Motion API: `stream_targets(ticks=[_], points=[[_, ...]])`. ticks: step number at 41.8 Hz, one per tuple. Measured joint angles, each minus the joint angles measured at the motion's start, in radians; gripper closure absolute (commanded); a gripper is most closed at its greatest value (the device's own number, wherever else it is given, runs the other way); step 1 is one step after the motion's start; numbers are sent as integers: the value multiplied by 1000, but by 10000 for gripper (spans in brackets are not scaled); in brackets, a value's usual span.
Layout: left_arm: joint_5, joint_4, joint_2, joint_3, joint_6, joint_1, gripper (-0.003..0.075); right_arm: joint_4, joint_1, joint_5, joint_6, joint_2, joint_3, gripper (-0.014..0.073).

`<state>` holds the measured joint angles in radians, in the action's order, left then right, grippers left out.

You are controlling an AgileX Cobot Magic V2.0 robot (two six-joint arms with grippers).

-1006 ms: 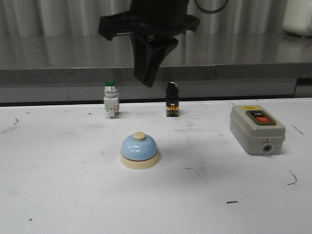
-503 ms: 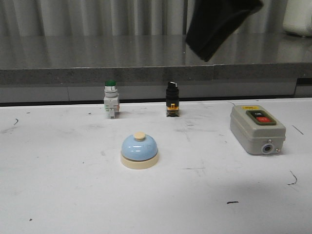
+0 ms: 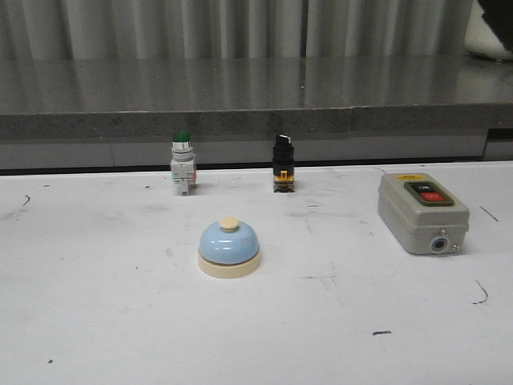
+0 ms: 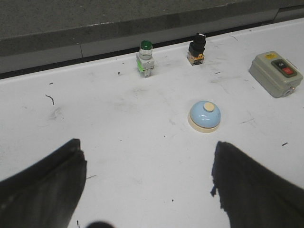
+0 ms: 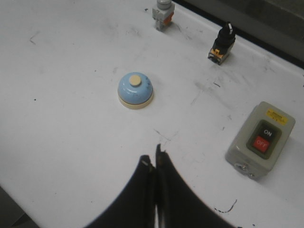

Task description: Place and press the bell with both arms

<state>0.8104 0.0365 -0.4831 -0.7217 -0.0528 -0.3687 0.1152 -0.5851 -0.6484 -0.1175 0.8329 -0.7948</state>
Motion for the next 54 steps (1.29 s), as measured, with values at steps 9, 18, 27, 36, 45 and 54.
stream_targets(ticks=[9, 18, 27, 36, 45, 54], points=[[0, 0, 0, 0, 0, 0, 185, 0, 0, 9, 0, -18, 7, 662], [0, 0, 0, 0, 0, 0, 185, 0, 0, 11, 2, -18, 8, 662], [0, 0, 0, 0, 0, 0, 185, 0, 0, 11, 2, -18, 8, 662], [0, 0, 0, 0, 0, 0, 417, 0, 0, 16, 2, -18, 8, 662], [0, 0, 0, 0, 0, 0, 740, 0, 0, 16, 2, -18, 8, 662], [0, 0, 0, 0, 0, 0, 740, 0, 0, 16, 2, -18, 8, 662]])
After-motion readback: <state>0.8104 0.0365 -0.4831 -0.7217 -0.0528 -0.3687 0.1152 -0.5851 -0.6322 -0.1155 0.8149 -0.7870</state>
